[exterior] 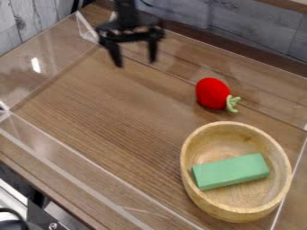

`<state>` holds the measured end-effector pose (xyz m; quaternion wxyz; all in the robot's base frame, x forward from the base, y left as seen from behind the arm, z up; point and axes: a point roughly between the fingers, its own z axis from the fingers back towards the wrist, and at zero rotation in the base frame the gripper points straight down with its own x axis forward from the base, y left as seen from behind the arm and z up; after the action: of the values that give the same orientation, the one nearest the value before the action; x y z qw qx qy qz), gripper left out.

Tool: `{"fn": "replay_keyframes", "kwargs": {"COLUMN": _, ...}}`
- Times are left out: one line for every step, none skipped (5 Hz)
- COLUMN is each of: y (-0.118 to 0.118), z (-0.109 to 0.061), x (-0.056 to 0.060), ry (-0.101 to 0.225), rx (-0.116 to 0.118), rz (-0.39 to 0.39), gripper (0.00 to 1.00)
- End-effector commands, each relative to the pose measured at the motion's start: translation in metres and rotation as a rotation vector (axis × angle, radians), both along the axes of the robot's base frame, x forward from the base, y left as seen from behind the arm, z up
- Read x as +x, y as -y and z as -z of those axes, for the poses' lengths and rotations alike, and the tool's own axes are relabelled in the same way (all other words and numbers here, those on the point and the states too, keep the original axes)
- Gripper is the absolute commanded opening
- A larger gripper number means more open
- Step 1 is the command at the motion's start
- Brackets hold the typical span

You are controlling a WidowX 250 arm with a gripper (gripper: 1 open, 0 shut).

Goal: Move the red fruit to the right

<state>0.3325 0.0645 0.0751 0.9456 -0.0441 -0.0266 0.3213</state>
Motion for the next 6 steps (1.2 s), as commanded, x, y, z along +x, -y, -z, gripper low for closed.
{"fn": "replay_keyframes", "kwargs": {"y": 0.036, "z": -0.009, "x": 0.01, "ry": 0.063, "rx": -0.007, "rz": -0.089, "gripper": 1.0}}
{"fn": "replay_keyframes", "kwargs": {"y": 0.074, "z": -0.015, "x": 0.02, "ry": 0.071, "rx": -0.026, "rz": -0.132, "gripper": 1.0}}
{"fn": "replay_keyframes", "kwargs": {"y": 0.099, "z": -0.023, "x": 0.029, "ry": 0.075, "rx": -0.036, "rz": -0.127, "gripper": 1.0}}
{"fn": "replay_keyframes", "kwargs": {"y": 0.113, "z": -0.019, "x": 0.031, "ry": 0.079, "rx": -0.031, "rz": -0.118, "gripper": 1.0}}
{"fn": "replay_keyframes", "kwargs": {"y": 0.119, "z": -0.012, "x": 0.031, "ry": 0.084, "rx": -0.023, "rz": -0.111, "gripper": 1.0}}
{"fn": "replay_keyframes", "kwargs": {"y": 0.127, "z": -0.005, "x": 0.039, "ry": 0.087, "rx": -0.011, "rz": -0.155, "gripper": 1.0}}
